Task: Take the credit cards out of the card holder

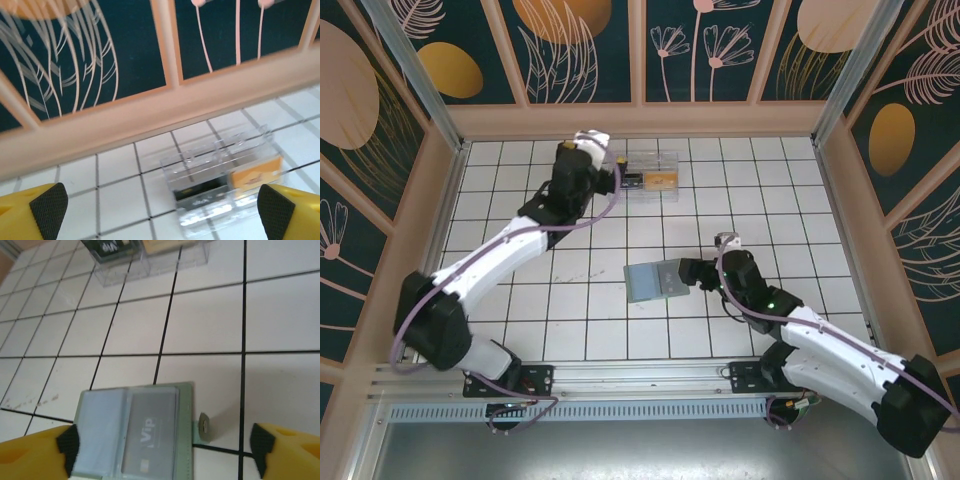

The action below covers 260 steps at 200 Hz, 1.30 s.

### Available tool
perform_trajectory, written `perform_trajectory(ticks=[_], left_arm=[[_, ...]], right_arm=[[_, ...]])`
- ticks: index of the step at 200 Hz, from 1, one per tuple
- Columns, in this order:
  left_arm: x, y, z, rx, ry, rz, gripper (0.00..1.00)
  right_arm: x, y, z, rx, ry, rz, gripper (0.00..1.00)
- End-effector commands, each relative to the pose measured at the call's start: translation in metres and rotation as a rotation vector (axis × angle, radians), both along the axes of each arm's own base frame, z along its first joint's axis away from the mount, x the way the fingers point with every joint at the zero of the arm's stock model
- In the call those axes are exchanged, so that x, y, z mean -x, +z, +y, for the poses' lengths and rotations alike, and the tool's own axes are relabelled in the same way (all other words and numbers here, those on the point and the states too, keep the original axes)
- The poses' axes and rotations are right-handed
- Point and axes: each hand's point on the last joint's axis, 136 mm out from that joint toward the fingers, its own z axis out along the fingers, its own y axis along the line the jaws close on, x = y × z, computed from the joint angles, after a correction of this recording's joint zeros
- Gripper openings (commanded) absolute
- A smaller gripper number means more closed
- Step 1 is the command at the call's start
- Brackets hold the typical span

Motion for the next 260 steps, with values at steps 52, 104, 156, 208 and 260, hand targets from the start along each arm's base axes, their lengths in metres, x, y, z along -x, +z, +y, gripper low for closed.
perform_trajectory(ticks=[52,104,156,208,260], left_arm=[[0.103,-0.081,0.007,0.639,-0.057,0.401,0.92],[0.153,-0.181,0.0,0.823,-0.028,0.71,0.6],[0.174,-0.22,-0.029,0.802,-0.06,0.825,0.11],[0.184,-0.255,-0.056,0.735,-0.081,0.93,0.0],[0.186,-0.273,-0.054,0.688,-0.038,0.965,0.0]], right_arm=[[0.009,-0.029,0.047,-0.002,0.164,0.176,0.73],[0.008,-0.05,0.06,0.035,0.184,0.26,0.77],[0.007,-0.063,0.067,0.049,0.18,0.312,0.79],[0.005,-0.07,0.074,0.062,0.187,0.334,0.79],[0.002,-0.079,0.069,0.113,0.163,0.348,0.79]])
